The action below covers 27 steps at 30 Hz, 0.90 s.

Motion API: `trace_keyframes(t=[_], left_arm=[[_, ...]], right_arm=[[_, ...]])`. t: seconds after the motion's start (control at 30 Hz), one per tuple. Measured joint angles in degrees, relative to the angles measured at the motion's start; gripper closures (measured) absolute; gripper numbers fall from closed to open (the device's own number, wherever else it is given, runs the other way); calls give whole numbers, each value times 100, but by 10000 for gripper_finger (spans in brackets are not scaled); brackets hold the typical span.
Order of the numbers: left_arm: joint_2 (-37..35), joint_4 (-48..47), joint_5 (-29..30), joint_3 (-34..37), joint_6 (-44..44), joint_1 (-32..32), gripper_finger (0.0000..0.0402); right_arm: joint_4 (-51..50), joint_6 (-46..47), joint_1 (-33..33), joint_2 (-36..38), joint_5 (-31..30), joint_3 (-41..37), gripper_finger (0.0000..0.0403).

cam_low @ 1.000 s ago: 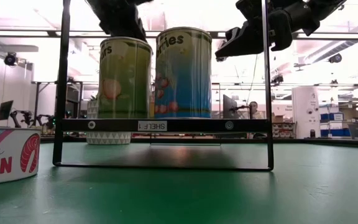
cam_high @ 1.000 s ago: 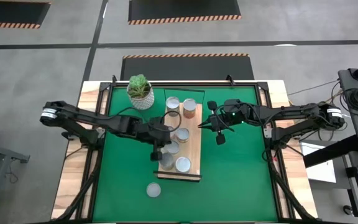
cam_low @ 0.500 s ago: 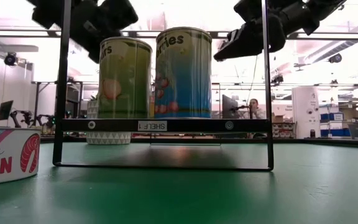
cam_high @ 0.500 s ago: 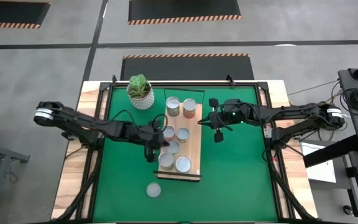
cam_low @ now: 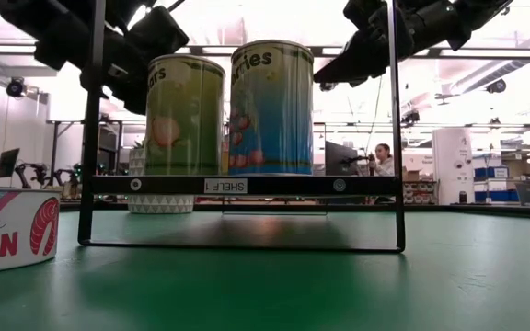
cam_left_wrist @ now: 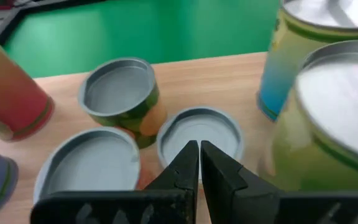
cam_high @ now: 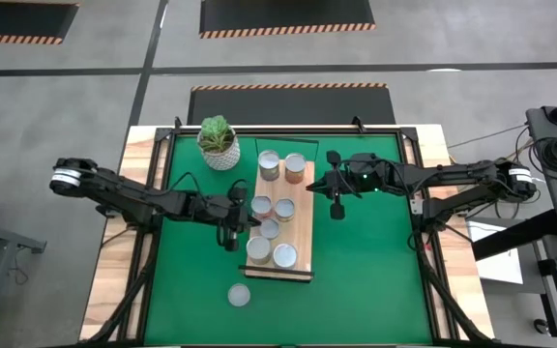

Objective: Pick and place cans onto a shelf
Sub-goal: Adjust the canned mushroom on the shelf

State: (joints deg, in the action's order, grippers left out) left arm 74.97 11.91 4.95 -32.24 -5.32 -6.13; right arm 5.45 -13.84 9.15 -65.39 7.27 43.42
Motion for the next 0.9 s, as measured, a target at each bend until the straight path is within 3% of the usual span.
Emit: trace_keyframes(t=[0.53, 0.9], left_arm=[[637, 903, -7, 236, 30, 175, 402], [861, 943, -286, 198, 805, 191, 402]], right_arm=[[24, 249, 2, 0, -435, 0, 394], [-41, 276, 2, 0, -442, 0, 394]])
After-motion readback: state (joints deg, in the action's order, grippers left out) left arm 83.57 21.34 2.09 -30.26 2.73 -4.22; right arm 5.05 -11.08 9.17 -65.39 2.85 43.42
